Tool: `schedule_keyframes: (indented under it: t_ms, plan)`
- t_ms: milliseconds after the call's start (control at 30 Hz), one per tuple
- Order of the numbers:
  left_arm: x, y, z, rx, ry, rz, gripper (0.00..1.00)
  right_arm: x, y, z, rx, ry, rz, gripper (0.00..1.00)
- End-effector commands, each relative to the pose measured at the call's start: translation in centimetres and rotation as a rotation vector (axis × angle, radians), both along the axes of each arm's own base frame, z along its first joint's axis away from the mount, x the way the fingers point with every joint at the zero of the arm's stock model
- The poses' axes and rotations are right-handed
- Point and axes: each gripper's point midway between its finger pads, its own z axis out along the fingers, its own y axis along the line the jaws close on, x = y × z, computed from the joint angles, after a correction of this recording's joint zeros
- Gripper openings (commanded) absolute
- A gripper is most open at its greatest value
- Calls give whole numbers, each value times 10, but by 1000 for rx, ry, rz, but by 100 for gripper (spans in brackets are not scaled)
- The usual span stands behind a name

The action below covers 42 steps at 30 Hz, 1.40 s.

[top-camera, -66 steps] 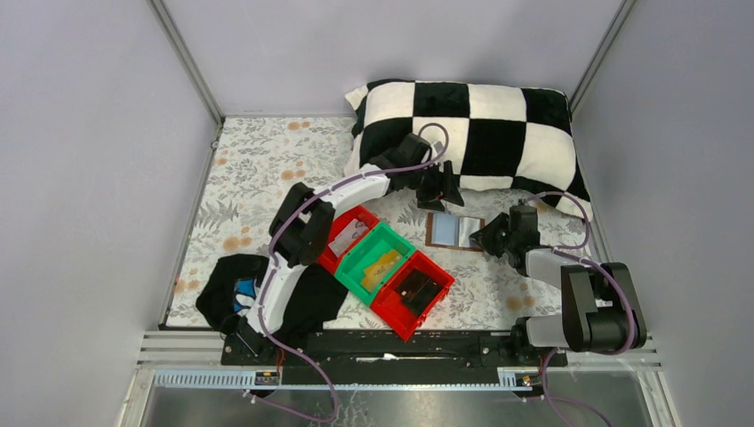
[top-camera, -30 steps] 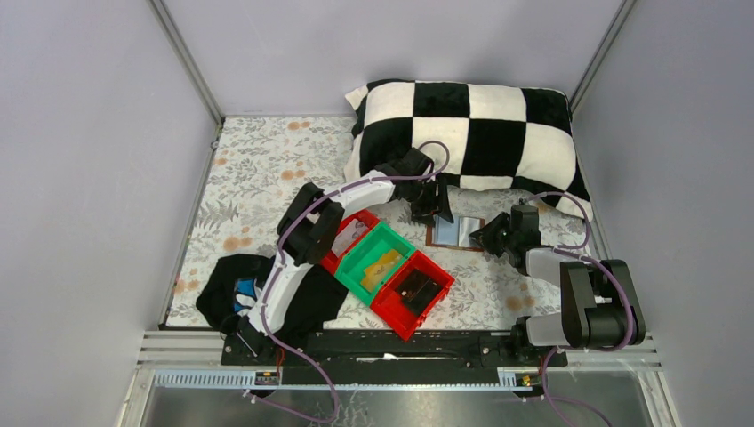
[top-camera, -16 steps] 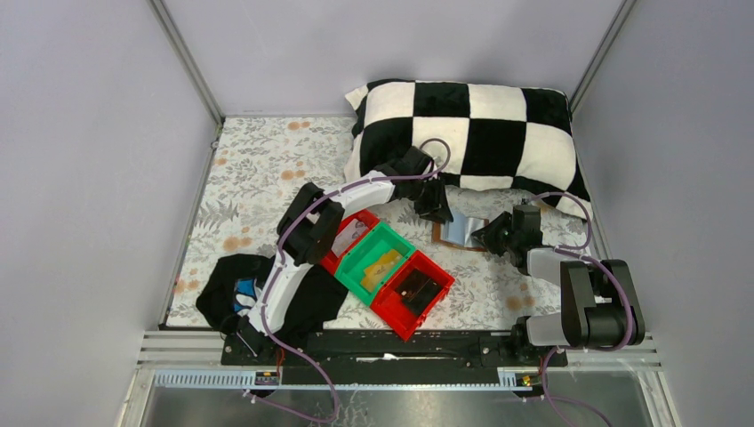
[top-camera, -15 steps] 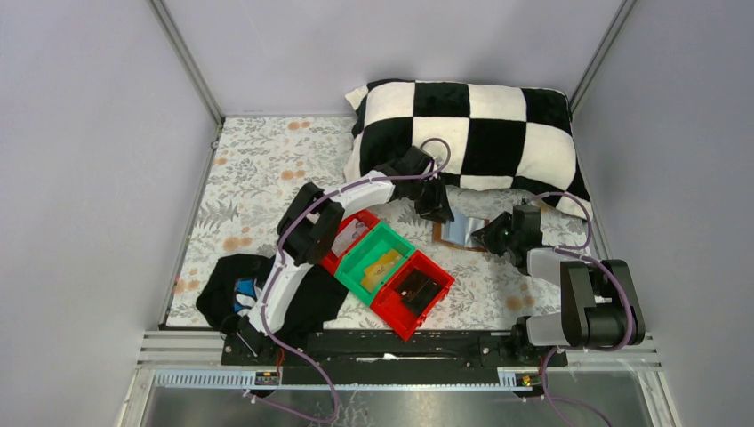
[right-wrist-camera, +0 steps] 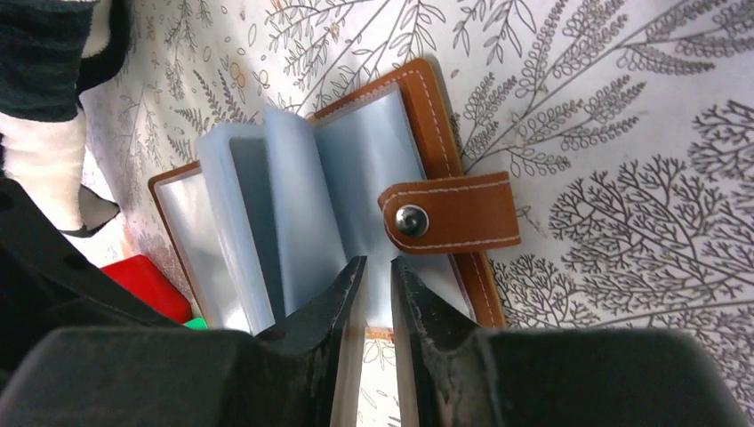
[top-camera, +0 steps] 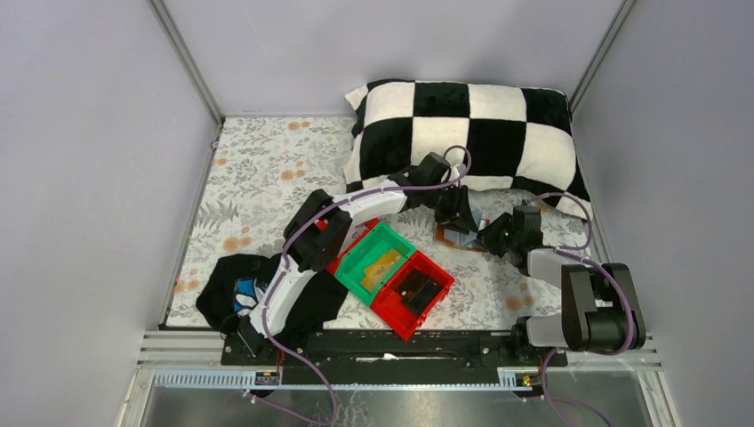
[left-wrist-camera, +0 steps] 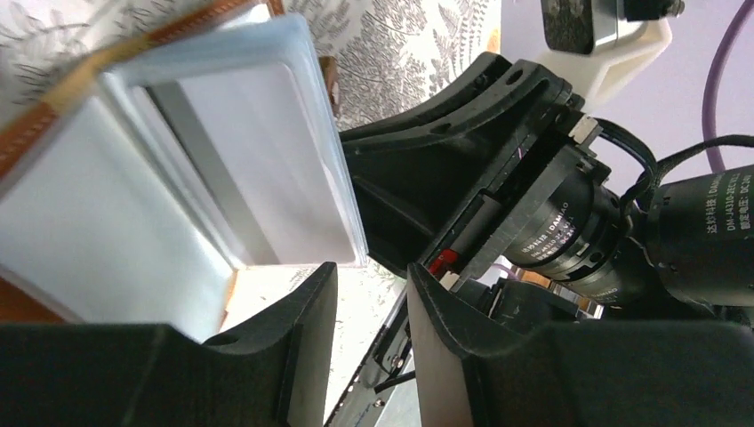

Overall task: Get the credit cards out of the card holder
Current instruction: Remove the credit card from the card holder.

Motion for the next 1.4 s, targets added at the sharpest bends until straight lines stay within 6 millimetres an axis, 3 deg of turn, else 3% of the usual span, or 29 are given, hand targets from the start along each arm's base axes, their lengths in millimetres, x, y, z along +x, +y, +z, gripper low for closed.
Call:
schedule_keyframes:
  t_ms: [0,233,433,600,733,967,1200,1367]
  plan:
    - [4,-12,25,-80,-34,-24,39,-21,-8,-11,-37,91,-14,25]
    - [7,-6,15,-34,-58,-14,40,-20,-26,17,-135,48,-47,29]
    - [19,7,16,-1,-97,15,41,-15,-45,55,-256,-28,-60,36]
    - [39,28,9,51,-115,70,42,-2,-43,81,-268,-84,-34,36]
    - [49,43,0,80,-111,99,42,12,-25,92,-197,-120,38,37]
    - [52,55,-20,127,-94,116,42,27,-2,67,-98,-38,137,37]
    - [50,55,-30,130,-66,104,42,29,-6,35,-110,56,118,35]
    - [50,49,-18,112,-83,91,42,27,-11,23,-134,91,106,35]
